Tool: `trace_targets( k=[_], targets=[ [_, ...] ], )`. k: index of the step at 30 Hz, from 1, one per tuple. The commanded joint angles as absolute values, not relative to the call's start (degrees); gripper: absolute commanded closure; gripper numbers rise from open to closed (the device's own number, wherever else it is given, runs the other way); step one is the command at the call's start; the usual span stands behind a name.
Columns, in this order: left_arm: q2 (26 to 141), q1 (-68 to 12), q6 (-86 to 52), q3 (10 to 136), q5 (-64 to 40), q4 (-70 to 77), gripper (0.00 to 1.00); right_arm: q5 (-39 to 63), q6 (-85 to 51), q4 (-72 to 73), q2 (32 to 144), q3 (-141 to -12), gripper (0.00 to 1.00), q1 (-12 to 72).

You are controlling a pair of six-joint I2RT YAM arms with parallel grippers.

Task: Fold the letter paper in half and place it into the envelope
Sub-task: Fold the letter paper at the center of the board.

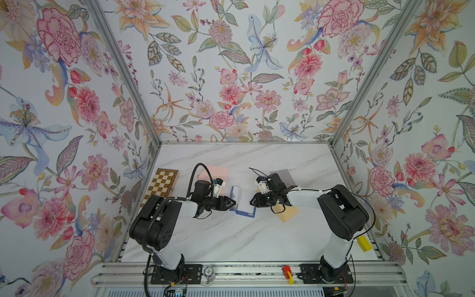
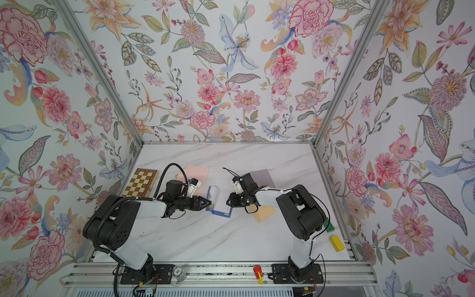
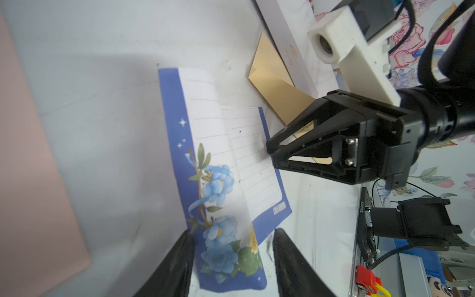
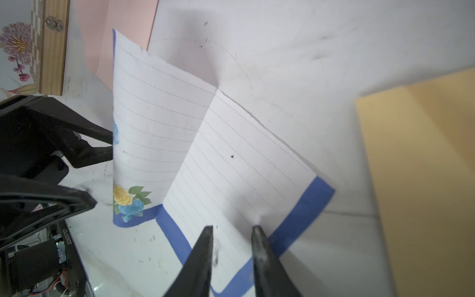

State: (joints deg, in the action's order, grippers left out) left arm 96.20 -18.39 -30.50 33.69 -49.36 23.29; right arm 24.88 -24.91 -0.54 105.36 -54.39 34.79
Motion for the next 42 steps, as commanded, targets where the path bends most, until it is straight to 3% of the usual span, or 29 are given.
trace_targets(
  k=[1, 30, 42],
  targets=[
    [98.1, -18.7, -32.6, 34.6, -51.7, 27.5, 0.48, 21.0, -25.7, -6.6, 109.1, -53.1, 0.7, 35.2],
    [99.9, -21.0, -37.4, 33.6, -54.9, 39.6, 0.44, 21.9, -27.1, -6.1, 110.2, -52.7, 0.68, 34.7],
    [94.7, -24.0, -29.1, 36.3, -50.3, 23.8, 0.46, 22.3, -27.5, -5.9, 110.2, -52.5, 0.68, 34.6]
  ],
)
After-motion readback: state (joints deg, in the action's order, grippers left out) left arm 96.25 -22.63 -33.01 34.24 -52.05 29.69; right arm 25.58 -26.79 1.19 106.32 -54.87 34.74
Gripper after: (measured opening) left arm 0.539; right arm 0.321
